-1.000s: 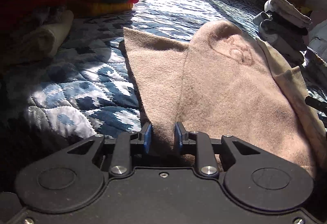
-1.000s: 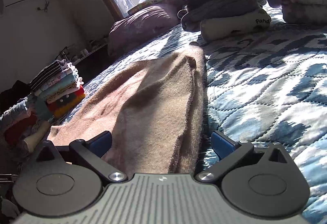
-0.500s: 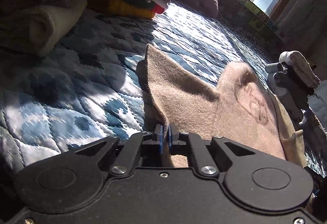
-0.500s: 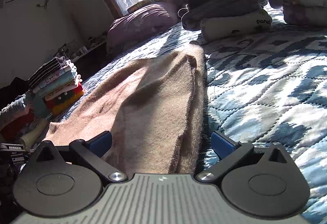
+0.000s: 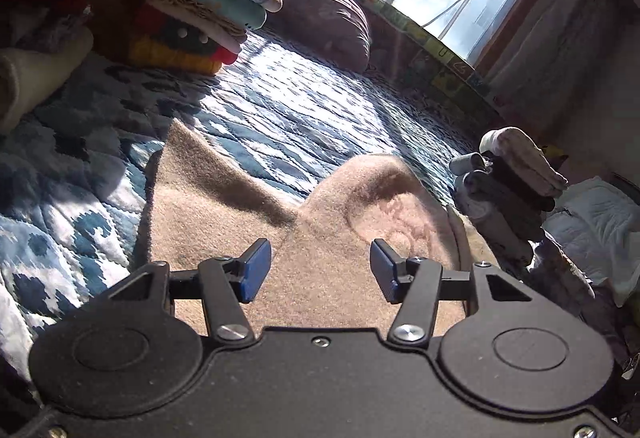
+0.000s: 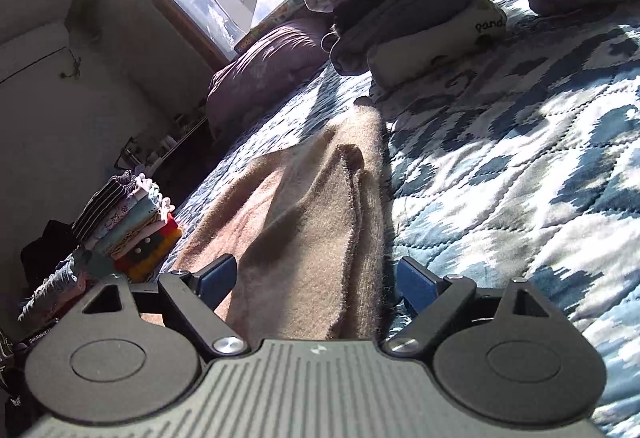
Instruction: Fold clothes
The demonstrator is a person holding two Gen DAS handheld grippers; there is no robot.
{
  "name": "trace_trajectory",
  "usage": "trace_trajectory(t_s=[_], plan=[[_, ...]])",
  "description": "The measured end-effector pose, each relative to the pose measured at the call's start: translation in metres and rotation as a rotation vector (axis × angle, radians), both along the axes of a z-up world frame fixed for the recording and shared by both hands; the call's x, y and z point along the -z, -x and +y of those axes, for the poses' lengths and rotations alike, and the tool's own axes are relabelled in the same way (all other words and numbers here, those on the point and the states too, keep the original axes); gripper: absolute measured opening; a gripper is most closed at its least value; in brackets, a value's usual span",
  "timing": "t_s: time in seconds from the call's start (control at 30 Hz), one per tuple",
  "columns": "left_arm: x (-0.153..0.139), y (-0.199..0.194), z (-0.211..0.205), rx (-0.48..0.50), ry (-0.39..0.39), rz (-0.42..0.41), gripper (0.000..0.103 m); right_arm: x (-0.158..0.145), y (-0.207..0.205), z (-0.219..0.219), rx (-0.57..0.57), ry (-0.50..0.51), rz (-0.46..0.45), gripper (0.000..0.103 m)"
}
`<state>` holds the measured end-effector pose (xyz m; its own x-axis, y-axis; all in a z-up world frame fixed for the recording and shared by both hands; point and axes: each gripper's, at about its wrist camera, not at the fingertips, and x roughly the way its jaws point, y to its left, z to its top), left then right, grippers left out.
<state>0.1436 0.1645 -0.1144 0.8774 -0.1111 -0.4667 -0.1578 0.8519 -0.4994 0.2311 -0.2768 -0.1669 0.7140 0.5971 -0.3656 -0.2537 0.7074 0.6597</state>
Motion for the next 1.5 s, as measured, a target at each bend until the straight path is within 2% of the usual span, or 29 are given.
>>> trace_trajectory(t_s=[0.07, 0.13, 0.17, 0.23, 0.4, 0.5, 0.53, 0.57, 0.6, 0.67, 0.73, 0.83, 0.9, 1.03, 1.1, 1.23, 1.5], plan=[[0.004, -0.01, -0.011, 0.045, -0.003, 0.012, 0.054, 0.0, -0.009, 0.002, -0.014, 0.003, 0.007, 0.075], [0.006, -0.016, -0.019, 0.073, -0.01, 0.017, 0.054, -0.002, -0.013, 0.004, -0.016, 0.024, 0.007, 0.06], [0.008, -0.019, -0.022, 0.085, -0.007, 0.017, 0.054, -0.002, -0.015, 0.005, -0.017, 0.034, 0.003, 0.057], [0.01, -0.024, -0.026, 0.11, 0.004, 0.018, 0.054, -0.005, -0.016, 0.006, -0.01, 0.066, -0.005, 0.038], [0.018, -0.032, -0.026, 0.134, 0.115, 0.038, 0.054, -0.012, -0.013, 0.015, -0.016, 0.201, -0.054, 0.027], [0.018, -0.037, -0.031, 0.146, 0.124, 0.043, 0.054, -0.02, -0.007, 0.029, 0.002, 0.365, -0.113, 0.024], [0.018, -0.038, -0.033, 0.151, 0.122, 0.043, 0.054, -0.024, -0.002, 0.037, 0.004, 0.448, -0.15, 0.022], [0.018, -0.039, -0.036, 0.155, 0.122, 0.044, 0.054, -0.028, 0.002, 0.045, 0.006, 0.53, -0.186, 0.019], [0.019, -0.039, -0.038, 0.159, 0.121, 0.045, 0.054, -0.031, 0.007, 0.051, 0.009, 0.595, -0.216, 0.012], [0.019, -0.04, -0.043, 0.168, 0.119, 0.048, 0.054, -0.033, 0.012, 0.058, -0.009, 0.652, -0.247, 0.011], [0.02, -0.04, -0.048, 0.175, 0.114, 0.051, 0.054, -0.032, 0.012, 0.056, -0.037, 0.61, -0.224, 0.005], [0.02, -0.04, -0.054, 0.184, 0.11, 0.051, 0.054, -0.029, 0.007, 0.043, 0.014, 0.507, -0.175, 0.005], [0.02, -0.04, -0.057, 0.188, 0.106, 0.046, 0.054, -0.027, 0.003, 0.036, 0.027, 0.442, -0.138, 0.009], [0.02, -0.039, -0.065, 0.192, 0.093, 0.047, 0.054, -0.019, -0.002, 0.034, 0.019, 0.419, -0.117, 0.014], [0.021, -0.04, -0.068, 0.189, 0.082, 0.053, 0.054, -0.022, -0.001, 0.035, 0.025, 0.414, -0.123, 0.004], [0.023, -0.041, -0.07, 0.181, 0.079, 0.064, 0.054, -0.033, 0.007, 0.022, 0.075, 0.393, -0.147, 0.003], [0.024, -0.043, -0.074, 0.179, 0.09, 0.067, 0.054, -0.05, 0.024, -0.042, 0.24, 0.366, -0.153, 0.003]])
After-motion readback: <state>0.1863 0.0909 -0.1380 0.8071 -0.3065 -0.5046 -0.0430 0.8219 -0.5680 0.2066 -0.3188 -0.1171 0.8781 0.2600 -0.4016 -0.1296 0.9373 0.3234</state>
